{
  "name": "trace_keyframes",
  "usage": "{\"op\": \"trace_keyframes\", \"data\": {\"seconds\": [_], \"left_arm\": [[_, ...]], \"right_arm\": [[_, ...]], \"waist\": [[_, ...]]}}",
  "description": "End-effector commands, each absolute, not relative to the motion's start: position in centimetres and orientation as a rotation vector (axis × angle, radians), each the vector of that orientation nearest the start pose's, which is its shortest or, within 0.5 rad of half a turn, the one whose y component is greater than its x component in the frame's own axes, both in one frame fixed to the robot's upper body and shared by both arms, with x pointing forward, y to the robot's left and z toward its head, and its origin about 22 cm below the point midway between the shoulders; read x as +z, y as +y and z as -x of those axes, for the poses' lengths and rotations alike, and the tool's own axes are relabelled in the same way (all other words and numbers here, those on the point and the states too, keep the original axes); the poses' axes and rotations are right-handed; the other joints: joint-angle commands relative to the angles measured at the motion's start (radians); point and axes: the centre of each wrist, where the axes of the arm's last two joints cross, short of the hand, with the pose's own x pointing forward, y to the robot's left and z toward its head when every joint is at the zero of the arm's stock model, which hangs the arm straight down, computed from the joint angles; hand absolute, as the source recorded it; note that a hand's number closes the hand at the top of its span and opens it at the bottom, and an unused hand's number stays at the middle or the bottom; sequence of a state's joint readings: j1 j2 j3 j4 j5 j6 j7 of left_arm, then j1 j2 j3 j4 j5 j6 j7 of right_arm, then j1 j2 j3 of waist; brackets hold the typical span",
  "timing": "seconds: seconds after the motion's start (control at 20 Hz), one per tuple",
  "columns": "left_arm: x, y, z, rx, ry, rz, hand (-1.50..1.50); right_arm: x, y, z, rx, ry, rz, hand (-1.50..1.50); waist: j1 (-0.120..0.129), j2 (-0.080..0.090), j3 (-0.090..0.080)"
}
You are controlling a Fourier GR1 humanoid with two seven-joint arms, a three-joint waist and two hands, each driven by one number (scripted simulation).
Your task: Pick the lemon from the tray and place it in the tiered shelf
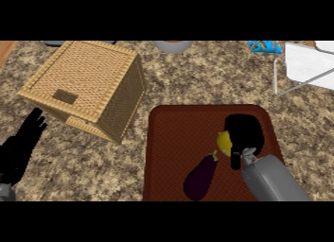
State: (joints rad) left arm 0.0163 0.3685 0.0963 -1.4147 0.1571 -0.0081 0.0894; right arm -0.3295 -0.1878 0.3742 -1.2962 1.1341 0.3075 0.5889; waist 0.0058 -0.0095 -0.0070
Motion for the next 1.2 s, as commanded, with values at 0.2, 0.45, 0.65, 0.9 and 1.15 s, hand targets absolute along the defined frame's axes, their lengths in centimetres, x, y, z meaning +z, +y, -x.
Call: {"op": "trace_keyframes", "data": {"seconds": [0.2, 0.45, 0.65, 0.9, 1.15], "left_arm": [[-0.8, 34.8, -24.0, -0.032, -1.333, -0.258, 0.00], [0.2, 34.8, -22.8, -0.048, -1.316, -0.256, 0.00], [0.7, 35.4, -22.7, -0.043, -1.315, -0.250, 0.00], [-1.2, 34.9, -21.8, -0.046, -1.316, -0.262, 0.00], [0.7, 36.3, -22.8, -0.016, -1.330, -0.282, 0.00]], "right_arm": [[1.0, -16.5, -30.8, 1.362, -0.846, 1.121, 1.50], [3.2, -17.1, -30.0, 1.307, -0.969, 1.166, 1.50], [7.3, -24.9, -30.0, 1.226, -1.150, 1.068, 1.50], [9.6, -32.6, -30.0, 1.118, -1.286, 1.008, 1.50], [16.5, -35.5, -28.8, 1.009, -1.365, 0.973, 1.50]], "waist": [[-0.004, 0.010, 0.007], [-0.003, 0.009, 0.007], [-0.012, 0.006, 0.008], [-0.012, 0.008, 0.007], [-0.018, 0.005, 0.007]]}}
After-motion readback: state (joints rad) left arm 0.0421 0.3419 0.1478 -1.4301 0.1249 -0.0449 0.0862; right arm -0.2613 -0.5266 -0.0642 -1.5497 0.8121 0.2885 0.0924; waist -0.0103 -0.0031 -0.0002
